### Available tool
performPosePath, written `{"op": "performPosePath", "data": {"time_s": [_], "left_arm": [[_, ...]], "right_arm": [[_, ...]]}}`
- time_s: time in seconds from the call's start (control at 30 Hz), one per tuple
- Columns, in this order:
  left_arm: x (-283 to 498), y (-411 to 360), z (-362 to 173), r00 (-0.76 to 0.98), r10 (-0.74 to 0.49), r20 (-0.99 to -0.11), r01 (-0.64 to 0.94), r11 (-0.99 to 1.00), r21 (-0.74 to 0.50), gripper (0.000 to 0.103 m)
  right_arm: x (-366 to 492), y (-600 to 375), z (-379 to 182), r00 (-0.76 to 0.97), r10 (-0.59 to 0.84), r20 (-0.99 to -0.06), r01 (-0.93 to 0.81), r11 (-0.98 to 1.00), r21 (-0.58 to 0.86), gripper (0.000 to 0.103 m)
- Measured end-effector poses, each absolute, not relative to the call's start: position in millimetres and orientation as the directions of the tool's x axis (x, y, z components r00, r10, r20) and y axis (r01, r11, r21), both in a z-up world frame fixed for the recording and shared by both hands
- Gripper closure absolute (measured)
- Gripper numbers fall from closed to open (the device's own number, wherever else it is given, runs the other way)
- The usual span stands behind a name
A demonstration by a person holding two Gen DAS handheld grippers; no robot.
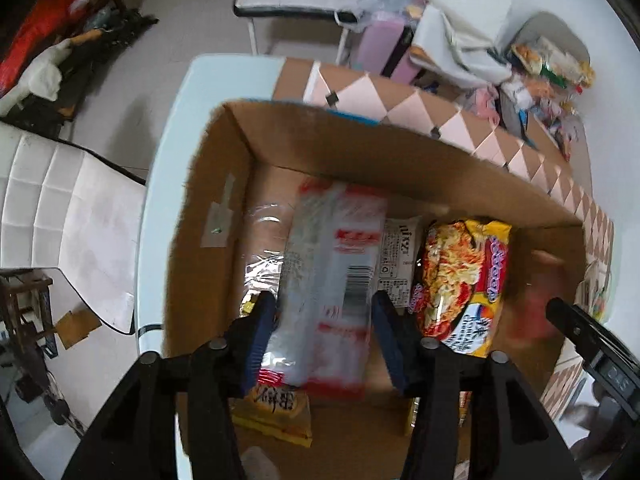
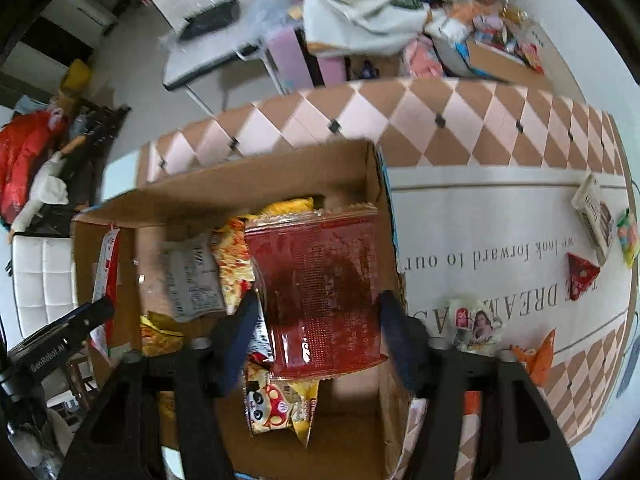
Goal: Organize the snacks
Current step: 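Carry both packets into the box and open both tools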
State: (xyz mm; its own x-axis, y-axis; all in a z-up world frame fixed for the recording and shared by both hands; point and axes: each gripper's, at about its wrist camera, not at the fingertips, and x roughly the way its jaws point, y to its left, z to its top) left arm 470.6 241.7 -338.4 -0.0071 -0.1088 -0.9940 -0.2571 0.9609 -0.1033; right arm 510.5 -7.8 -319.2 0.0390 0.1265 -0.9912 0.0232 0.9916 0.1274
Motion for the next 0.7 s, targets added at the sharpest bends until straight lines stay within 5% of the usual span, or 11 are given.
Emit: {"op": "performPosePath", "data": {"time_s": [0.1,0.17,0.7], "left_arm": [[474,239,-345,-0.012,-0.079,-0.997,-0.220,0.973,-0.074,0.026],[475,239,-346,-0.014,-0.087,-0.996,-0.217,0.973,-0.082,0.022],[451,234,-320,0.045,-0.086,-0.995,-0.189,0.978,-0.093,0.021]], "right_arm": [[510,4,-321,0.052,0.079,-0.996,-0.026,0.997,0.077,0.018],[508,9,-324,0.052,0.065,-0.996,-0.038,0.997,0.063,0.013],[483,15,-324,0.031,0.071,-0.997,-0.052,0.996,0.069,0.010]]}}
